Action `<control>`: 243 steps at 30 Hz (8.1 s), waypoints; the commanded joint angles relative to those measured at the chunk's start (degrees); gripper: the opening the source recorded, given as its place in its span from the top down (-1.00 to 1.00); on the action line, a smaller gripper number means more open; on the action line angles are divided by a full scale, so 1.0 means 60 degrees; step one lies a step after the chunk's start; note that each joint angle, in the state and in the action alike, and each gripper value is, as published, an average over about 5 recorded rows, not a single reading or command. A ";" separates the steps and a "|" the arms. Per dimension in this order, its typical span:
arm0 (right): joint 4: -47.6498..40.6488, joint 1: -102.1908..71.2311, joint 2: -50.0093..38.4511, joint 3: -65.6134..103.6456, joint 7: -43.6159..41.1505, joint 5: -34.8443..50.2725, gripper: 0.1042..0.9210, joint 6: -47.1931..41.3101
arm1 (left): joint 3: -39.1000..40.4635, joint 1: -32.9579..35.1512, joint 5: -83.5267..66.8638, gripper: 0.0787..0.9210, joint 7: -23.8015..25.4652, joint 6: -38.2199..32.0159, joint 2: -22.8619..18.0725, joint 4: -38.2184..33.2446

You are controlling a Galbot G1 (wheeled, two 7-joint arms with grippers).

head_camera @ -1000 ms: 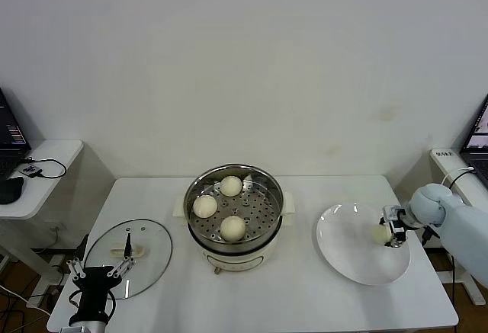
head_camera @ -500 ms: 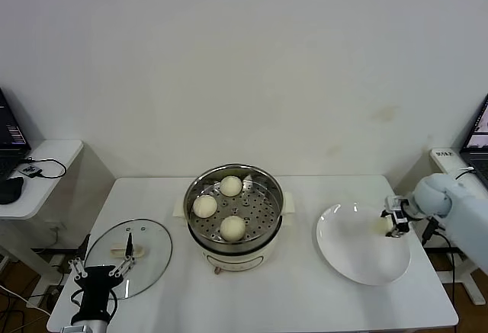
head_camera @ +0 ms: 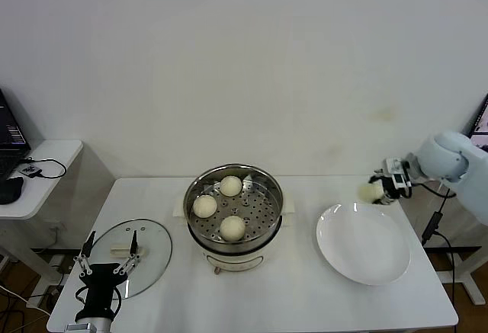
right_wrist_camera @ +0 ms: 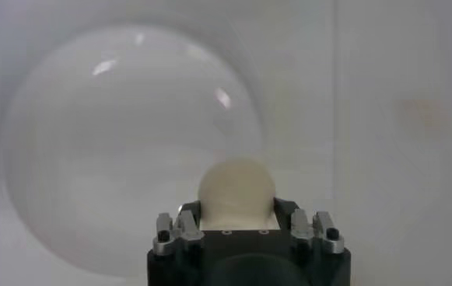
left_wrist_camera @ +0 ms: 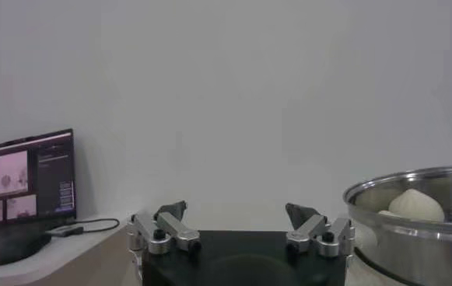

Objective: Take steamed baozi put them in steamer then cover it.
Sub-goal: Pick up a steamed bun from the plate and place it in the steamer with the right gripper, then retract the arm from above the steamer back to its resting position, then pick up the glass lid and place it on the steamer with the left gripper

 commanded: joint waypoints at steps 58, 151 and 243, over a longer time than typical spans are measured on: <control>-0.0559 0.1591 0.6060 -0.3679 0.2991 0.3748 -0.28 -0.3943 | -0.0232 -0.0104 -0.0006 -0.77 -0.0037 -0.0088 -0.0255 0.0027; 0.3039 -1.7511 0.8571 1.6785 0.8067 0.0957 -0.76 0.5508 | 0.0053 -0.3182 1.3162 -0.77 0.1018 0.0110 0.2377 0.5465; 0.2917 -1.7622 0.9106 1.6067 0.8166 -0.0710 -0.76 0.6089 | 0.3856 -0.5965 0.8613 0.85 0.2901 0.5530 0.4358 0.0688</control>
